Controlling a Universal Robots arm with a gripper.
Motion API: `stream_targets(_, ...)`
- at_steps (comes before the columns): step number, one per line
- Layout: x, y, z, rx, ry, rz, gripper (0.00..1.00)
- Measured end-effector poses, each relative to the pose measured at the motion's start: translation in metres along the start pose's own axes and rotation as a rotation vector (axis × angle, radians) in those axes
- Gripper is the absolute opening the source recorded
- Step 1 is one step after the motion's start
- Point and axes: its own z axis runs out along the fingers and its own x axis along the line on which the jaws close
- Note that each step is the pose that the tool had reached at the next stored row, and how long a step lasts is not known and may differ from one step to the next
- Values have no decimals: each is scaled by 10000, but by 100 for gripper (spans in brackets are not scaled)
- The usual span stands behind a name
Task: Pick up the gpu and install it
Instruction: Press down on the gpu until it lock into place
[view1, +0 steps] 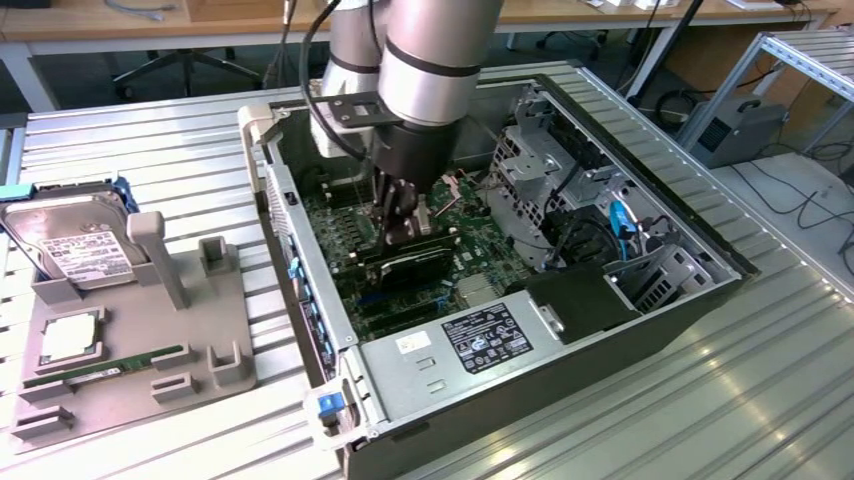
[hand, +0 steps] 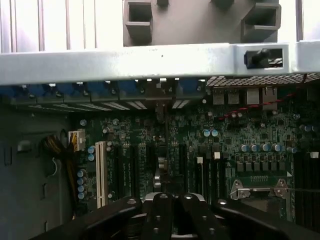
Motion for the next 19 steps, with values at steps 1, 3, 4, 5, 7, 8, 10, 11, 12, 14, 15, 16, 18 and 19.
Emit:
stream_targets(1, -1, -47, -4, -47, 1, -1, 11)
stream_targets(3, -4, -136, -11, -136, 5, -4, 11)
stream_targets(4, -5, -182, -14, -184, 6, -4, 11)
stream_targets(5, -8, -257, -19, -263, 8, -7, 11)
stream_targets(7, -11, -369, -28, -366, 4, -10, 11)
stream_targets(8, -12, -414, -32, -405, 0, -11, 11)
stream_targets(10, -15, -505, -40, -482, -4, -14, 11)
stream_targets(11, -16, -542, -43, -510, -4, -15, 11)
stream_targets(12, -16, -558, -45, -524, -3, -16, 11)
stream_targets(14, -16, -566, -46, -530, -1, -15, 11)
stream_targets(15, -16, -566, -46, -530, -1, -14, 11)
stream_targets(16, -16, -567, -46, -530, -1, -15, 11)
stream_targets(18, -16, -567, -46, -530, -2, -15, 11)
stream_targets(19, -17, -567, -46, -530, -2, -15, 11)
